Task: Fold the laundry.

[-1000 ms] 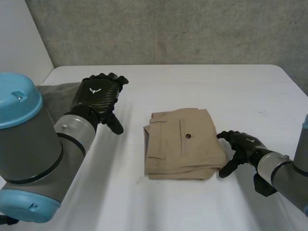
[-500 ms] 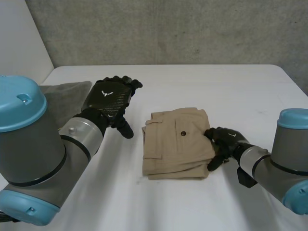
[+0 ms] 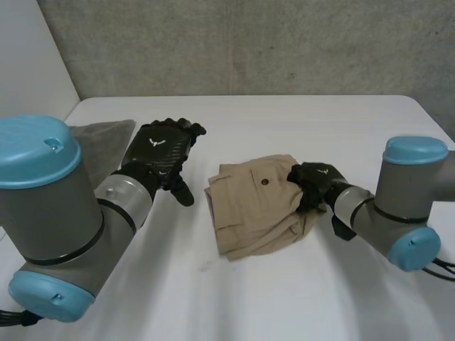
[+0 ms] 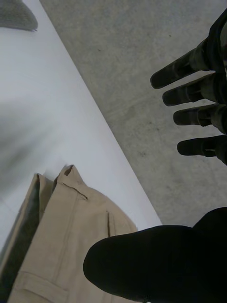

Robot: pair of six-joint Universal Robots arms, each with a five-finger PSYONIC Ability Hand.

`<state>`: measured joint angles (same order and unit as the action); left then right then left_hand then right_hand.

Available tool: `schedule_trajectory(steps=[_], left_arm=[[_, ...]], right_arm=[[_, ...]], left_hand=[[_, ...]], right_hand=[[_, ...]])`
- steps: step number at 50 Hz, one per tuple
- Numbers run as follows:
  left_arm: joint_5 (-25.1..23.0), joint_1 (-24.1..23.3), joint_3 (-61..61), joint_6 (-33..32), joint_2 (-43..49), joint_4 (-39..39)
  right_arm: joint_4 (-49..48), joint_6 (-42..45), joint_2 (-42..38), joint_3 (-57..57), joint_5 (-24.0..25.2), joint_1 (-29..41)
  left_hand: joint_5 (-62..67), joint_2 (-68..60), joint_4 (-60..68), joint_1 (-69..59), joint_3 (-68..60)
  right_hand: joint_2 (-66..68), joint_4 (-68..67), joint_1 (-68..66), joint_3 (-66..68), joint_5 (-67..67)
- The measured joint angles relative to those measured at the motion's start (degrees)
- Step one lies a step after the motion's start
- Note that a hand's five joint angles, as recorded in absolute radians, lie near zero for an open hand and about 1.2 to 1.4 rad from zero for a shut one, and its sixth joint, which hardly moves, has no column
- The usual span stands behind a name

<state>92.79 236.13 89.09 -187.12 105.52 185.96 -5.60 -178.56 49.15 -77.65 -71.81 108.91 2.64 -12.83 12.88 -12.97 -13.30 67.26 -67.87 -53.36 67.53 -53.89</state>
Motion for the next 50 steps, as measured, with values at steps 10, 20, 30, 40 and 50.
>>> schedule_trajectory(steps=[10, 20, 30, 40, 50], left_arm=[[0.16, 2.07, 0.01, -0.04, 2.38, 0.03], [0.47, 3.57, -0.05, -0.18, 4.89, -0.04], [1.55, 3.95, 0.17, -0.24, 5.01, -0.49], [2.36, 3.72, 0.01, -0.33, 3.9, -0.61], [2.32, 3.39, -0.28, -0.39, 3.52, -0.6]], right_arm=[[5.74, 13.9, -9.62, 18.17, 5.74, -0.24], [8.48, 18.2, -24.13, 44.48, 4.89, -3.51], [8.15, 21.47, -37.94, 68.9, -6.75, -16.58], [6.02, 29.47, -40.87, 71.95, -13.47, -26.92], [5.59, 31.95, -40.82, 68.85, -17.48, -30.55]], left_hand=[[0.0, 0.0, 0.0, 0.0, 0.0], [0.0, 0.0, 0.0, -0.02, 0.0], [0.0, 0.0, 0.0, 0.0, 0.0], [0.0, 0.0, 0.0, 0.0, 0.0], [0.0, 0.0, 0.0, 0.0, 0.0]], right_hand=[[-0.01, -0.01, 0.0, 0.0, -0.71], [-0.01, -0.02, 0.0, 0.0, -0.72], [0.0, -0.18, 0.0, 0.0, -0.72], [0.0, -0.18, 0.0, 0.0, -0.72], [0.0, -0.18, 0.0, 0.0, -0.72]])
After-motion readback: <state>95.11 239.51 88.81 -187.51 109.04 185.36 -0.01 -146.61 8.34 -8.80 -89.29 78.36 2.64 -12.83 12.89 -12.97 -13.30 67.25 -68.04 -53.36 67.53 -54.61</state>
